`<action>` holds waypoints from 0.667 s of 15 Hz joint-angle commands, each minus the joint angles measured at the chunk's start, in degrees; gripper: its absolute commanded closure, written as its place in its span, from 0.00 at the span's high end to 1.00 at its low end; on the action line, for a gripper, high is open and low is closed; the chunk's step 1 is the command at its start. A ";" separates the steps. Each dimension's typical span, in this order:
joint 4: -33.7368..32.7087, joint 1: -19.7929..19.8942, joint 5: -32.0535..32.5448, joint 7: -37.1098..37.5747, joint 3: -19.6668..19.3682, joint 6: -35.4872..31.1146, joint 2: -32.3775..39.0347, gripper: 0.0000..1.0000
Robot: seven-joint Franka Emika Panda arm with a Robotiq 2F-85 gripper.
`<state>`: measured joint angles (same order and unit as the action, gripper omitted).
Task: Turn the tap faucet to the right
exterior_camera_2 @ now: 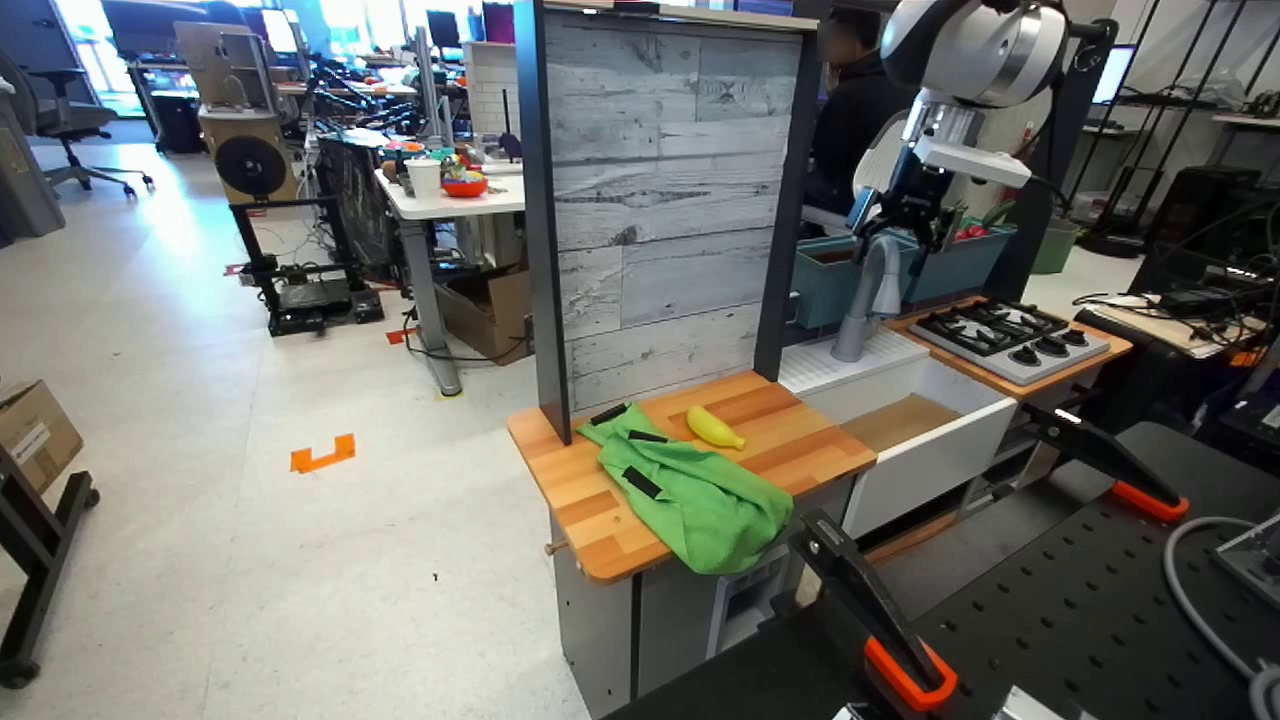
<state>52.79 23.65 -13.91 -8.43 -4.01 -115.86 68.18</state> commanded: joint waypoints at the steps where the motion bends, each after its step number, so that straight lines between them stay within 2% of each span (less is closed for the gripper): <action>1: 1.84 0.40 -1.49 -2.04 1.80 -2.33 -0.76 1.00; 10: 9.66 0.88 -2.62 -2.57 2.23 -8.20 -5.54 1.00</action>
<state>56.99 23.66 -15.23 -9.50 -2.58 -121.83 66.73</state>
